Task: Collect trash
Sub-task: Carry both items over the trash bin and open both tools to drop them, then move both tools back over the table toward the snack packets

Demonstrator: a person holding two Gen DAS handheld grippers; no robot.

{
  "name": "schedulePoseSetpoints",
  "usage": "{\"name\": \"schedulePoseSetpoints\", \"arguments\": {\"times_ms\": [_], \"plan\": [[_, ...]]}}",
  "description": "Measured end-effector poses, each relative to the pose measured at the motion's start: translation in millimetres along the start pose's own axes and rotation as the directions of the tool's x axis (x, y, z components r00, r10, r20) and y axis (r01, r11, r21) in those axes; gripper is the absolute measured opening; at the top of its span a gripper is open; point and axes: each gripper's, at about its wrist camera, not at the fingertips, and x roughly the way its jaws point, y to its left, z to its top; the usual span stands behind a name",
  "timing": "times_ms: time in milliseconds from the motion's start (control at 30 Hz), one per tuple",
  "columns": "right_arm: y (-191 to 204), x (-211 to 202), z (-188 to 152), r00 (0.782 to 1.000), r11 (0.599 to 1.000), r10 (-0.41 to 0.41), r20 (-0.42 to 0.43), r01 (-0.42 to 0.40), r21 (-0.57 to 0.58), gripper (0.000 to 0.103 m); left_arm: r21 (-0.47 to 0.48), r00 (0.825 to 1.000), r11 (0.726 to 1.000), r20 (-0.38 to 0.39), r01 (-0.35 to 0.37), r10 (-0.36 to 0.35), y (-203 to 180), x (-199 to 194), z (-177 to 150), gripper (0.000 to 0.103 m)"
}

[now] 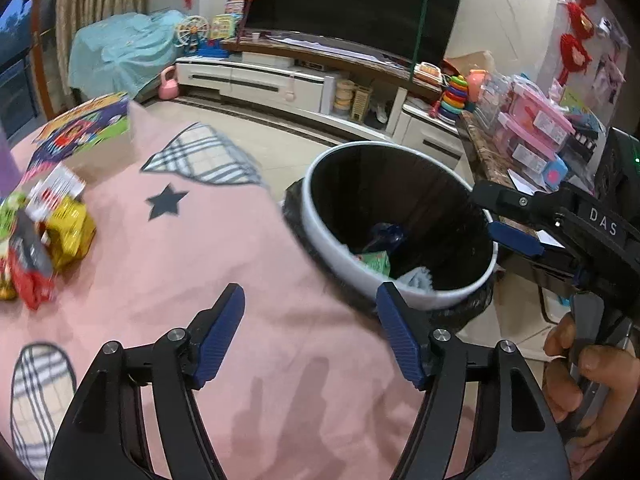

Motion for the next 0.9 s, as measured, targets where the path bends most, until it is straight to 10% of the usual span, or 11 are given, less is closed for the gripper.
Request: {"name": "schedulePoseSetpoints", "arguments": {"times_ms": [900], "plan": [[111.1,18.7,-93.8,0.991,0.964,0.089,-0.101,-0.111,-0.242,0.087,-0.297,0.987,0.946,0.05,-0.131,0.152,135.3,-75.4,-92.3,0.074]]}}
